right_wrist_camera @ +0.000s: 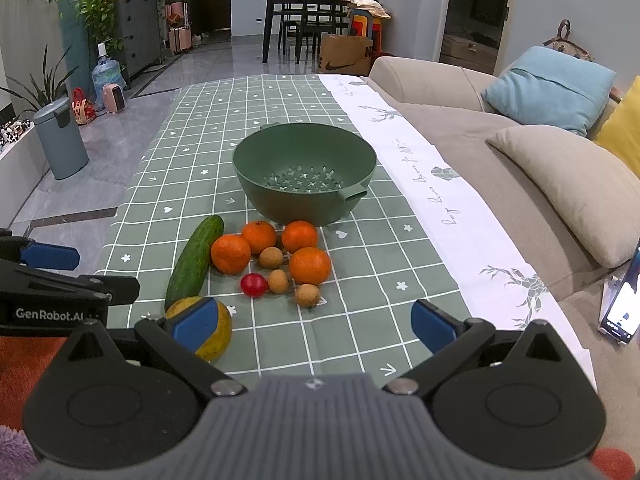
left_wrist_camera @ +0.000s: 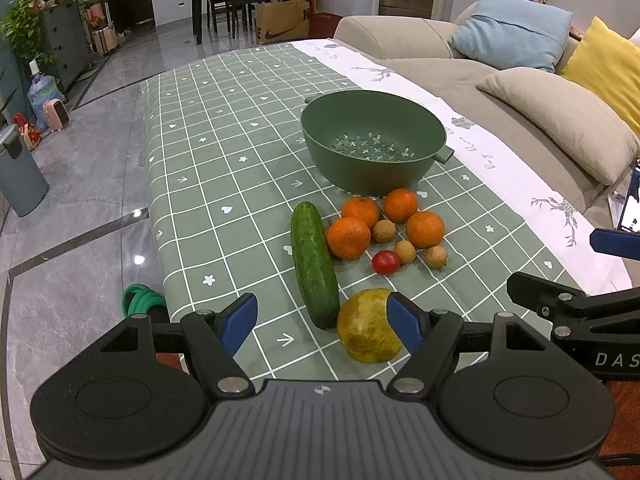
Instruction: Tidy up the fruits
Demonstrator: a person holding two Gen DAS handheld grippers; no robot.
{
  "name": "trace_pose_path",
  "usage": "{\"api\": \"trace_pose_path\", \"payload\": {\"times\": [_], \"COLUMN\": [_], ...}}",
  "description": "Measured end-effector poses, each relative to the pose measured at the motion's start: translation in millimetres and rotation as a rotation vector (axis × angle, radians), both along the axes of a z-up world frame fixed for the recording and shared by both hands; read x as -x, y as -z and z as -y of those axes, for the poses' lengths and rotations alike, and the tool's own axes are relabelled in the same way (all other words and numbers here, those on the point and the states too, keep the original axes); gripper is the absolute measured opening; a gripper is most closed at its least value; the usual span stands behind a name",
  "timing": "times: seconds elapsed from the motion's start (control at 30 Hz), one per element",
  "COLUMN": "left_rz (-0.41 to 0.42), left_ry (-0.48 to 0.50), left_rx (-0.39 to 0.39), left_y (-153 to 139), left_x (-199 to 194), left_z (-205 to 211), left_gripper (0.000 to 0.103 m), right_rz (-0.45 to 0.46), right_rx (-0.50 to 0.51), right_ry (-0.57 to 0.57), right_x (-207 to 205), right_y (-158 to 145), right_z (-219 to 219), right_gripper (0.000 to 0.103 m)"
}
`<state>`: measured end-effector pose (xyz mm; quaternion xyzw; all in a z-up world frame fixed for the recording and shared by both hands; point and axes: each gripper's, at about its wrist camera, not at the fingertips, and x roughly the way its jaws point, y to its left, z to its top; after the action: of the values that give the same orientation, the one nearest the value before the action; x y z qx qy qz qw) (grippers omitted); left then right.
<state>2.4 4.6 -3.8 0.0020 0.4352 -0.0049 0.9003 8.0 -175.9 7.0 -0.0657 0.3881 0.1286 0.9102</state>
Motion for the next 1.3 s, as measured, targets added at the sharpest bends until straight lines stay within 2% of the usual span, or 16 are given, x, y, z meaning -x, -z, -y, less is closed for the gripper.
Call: {"api": "trace_pose_path", "payload": {"times": [1.07, 1.3], "left_rz": [-0.001, -0.041], "left_ry": [0.000, 0.016], "left_rx": [0.008, 0.063], "left_y": [1, 9], "left_x": [0, -23], "left_z": [-2, -9], "left_gripper": [0.087, 0.086], "right_rz": [-0.013, -0.039], "right_rx": [0.000, -0.067], "right_ry": [0.002, -0.044], "right_x": [-2, -20], "right_y": [4, 16], "right_z": [0, 1], "right_gripper": [0.098, 0.096]}}
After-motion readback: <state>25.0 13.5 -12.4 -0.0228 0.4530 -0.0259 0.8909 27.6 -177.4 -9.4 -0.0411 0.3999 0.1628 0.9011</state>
